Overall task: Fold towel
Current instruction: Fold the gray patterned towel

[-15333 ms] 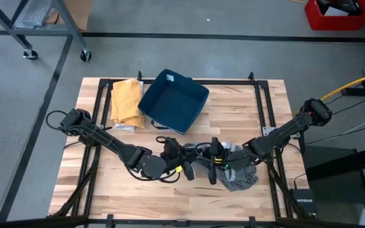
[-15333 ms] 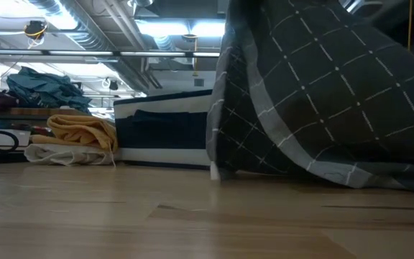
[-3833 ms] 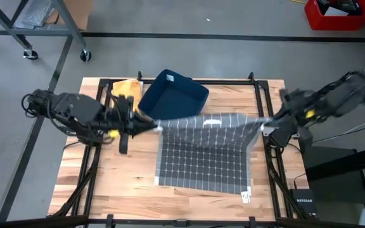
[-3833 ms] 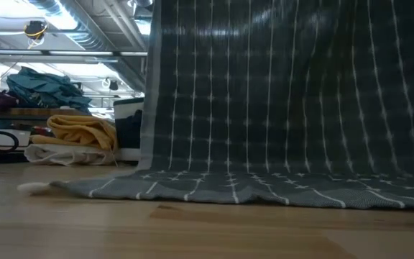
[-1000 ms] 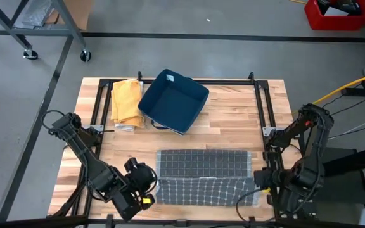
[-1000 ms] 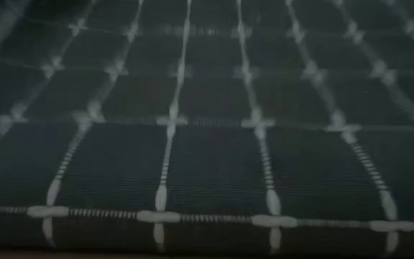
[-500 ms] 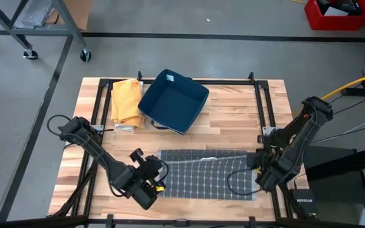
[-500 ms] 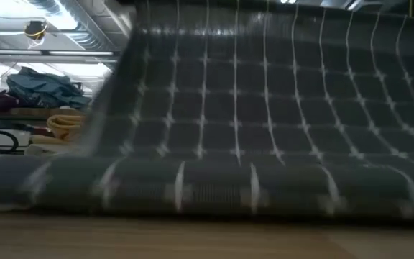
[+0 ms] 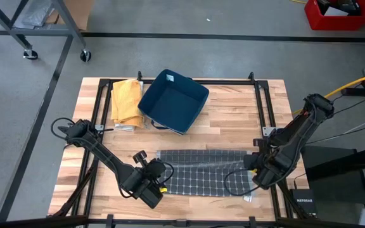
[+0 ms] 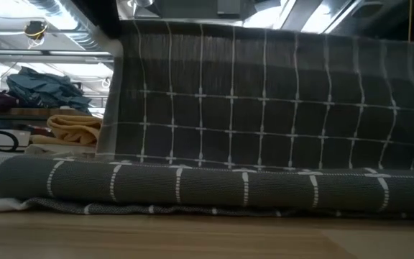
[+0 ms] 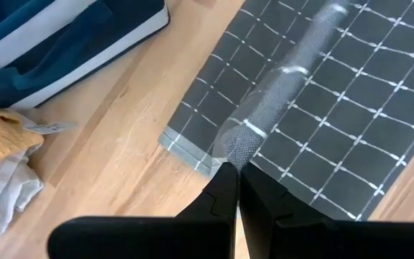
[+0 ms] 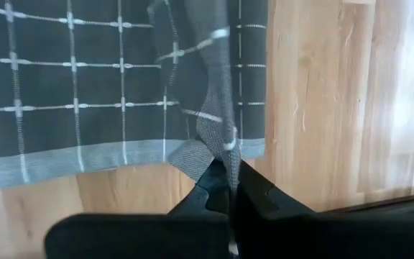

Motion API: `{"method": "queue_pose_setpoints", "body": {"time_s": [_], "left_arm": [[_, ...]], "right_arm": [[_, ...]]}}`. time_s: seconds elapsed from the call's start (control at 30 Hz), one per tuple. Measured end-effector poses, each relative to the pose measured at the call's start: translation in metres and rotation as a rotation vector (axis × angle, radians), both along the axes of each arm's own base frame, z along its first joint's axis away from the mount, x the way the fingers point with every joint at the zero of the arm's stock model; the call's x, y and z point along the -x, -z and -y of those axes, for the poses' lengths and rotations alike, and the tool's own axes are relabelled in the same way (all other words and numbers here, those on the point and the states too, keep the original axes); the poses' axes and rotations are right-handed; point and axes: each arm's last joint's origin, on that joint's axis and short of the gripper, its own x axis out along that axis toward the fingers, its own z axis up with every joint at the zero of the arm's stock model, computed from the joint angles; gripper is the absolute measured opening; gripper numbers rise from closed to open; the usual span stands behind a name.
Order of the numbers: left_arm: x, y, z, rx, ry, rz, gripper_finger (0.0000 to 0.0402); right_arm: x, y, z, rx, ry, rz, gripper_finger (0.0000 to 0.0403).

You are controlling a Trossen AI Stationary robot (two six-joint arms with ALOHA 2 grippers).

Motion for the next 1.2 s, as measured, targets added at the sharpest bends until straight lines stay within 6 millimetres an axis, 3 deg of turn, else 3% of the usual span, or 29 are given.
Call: {"method": "queue_pose_setpoints", "body": {"time_s": [0.17, 0.47, 0.63, 0.8, 0.97, 1.2], "left_arm": [[0.0, 0.0, -0.001, -0.004, -0.002, -0.005, 0.0011], [0.0, 0.001, -0.018, -0.042, -0.156, -0.002, 0.0093], [-0.002, 0.002, -0.024, -0.031, -0.206, 0.012, 0.0108], [-0.006, 0.003, -0.016, 0.075, -0.193, 0.017, 0.0109], [-0.012, 0.003, 0.0, 0.184, -0.079, 0.053, 0.0109], [-0.021, -0.001, 0.011, 0.223, 0.034, 0.133, 0.0109]], "right_arm": [[0.001, 0.005, 0.001, 0.007, 0.001, -0.017, 0.0022], [0.006, 0.004, 0.008, 0.076, 0.001, -0.065, 0.0064], [0.007, 0.004, 0.009, 0.086, 0.04, -0.051, 0.0068], [0.005, 0.005, 0.004, 0.007, 0.078, -0.069, 0.0069], [-0.002, 0.006, -0.005, -0.08, -0.01, -0.013, 0.0069], [-0.01, 0.004, -0.007, -0.004, -0.075, 0.171, 0.0069]]}}
